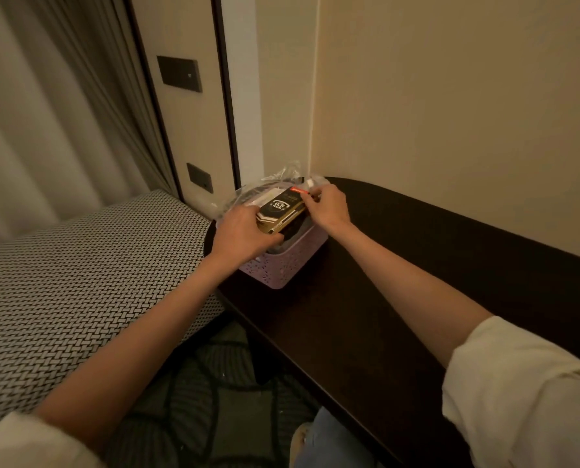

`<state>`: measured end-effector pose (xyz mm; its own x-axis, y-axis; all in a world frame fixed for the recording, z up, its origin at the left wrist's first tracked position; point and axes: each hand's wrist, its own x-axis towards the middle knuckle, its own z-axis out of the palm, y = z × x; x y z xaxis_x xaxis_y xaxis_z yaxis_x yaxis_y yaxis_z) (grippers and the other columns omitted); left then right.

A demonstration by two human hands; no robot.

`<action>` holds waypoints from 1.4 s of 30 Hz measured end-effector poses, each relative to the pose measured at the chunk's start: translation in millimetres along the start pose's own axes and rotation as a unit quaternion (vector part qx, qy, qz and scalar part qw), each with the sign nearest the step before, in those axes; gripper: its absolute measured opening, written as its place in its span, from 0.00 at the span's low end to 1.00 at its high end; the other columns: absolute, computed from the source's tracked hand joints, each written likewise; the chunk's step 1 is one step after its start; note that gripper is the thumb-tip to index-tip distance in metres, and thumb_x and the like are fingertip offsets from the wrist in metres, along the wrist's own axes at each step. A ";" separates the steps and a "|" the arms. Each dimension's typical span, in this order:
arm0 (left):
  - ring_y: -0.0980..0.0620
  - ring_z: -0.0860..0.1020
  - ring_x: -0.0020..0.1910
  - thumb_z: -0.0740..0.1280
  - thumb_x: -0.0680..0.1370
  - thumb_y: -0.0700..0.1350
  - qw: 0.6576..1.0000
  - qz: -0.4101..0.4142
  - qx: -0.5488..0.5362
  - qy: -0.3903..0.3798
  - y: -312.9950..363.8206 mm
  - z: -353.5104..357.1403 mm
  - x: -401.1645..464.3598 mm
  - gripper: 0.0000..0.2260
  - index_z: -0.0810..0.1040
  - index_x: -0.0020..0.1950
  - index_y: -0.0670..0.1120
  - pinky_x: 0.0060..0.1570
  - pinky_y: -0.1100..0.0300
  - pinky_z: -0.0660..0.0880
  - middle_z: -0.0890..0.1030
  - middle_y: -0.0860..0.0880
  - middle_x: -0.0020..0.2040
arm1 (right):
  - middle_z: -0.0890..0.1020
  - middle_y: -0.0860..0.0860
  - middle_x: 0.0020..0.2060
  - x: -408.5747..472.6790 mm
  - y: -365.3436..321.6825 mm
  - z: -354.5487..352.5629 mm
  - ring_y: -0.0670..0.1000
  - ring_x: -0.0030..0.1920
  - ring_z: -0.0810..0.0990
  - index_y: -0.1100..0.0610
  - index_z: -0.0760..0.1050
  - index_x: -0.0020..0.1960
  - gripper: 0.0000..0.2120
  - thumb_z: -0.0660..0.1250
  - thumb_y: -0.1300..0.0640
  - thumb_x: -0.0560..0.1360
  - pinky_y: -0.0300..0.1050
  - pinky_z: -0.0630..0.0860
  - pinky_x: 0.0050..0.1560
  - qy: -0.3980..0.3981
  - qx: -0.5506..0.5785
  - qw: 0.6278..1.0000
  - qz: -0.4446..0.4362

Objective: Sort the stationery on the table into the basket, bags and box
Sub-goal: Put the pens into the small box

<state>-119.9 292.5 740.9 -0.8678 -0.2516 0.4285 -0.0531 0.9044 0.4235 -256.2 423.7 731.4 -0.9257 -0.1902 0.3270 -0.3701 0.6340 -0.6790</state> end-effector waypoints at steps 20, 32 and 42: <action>0.42 0.57 0.72 0.69 0.75 0.49 0.943 -0.228 -0.153 0.188 -1.3 8.5 -37.3 0.34 0.56 0.73 0.37 0.71 0.54 0.56 0.57 0.37 0.72 | 0.67 0.61 0.67 8.5 29.8 -26.6 0.60 0.67 0.66 0.62 0.65 0.69 0.20 0.61 0.57 0.79 0.50 0.67 0.65 0.000 -0.038 0.999 0.027; 0.57 0.70 0.58 0.55 0.83 0.46 0.851 -0.286 -0.439 -0.031 6.8 52.6 -46.7 0.15 0.70 0.69 0.46 0.48 0.67 0.67 0.73 0.53 0.63 | 0.72 0.57 0.59 28.4 36.6 -11.6 0.56 0.59 0.73 0.63 0.68 0.64 0.18 0.58 0.58 0.77 0.51 0.72 0.59 -0.144 0.069 0.980 0.121; 0.49 0.72 0.66 0.51 0.82 0.48 0.847 -0.283 -0.449 -0.034 -8.8 66.1 0.0 0.21 0.62 0.76 0.53 0.68 0.47 0.68 0.75 0.48 0.67 | 0.69 0.55 0.60 28.2 62.8 -31.4 0.54 0.59 0.71 0.67 0.58 0.71 0.26 0.59 0.55 0.78 0.46 0.71 0.53 -0.131 0.106 0.975 0.147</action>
<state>-152.1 307.3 684.4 -0.8566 -0.5096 -0.0802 -0.1001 0.0117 0.9949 -303.1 481.7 718.6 -0.9720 -0.2268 -0.0621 -0.0684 0.5253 -0.8482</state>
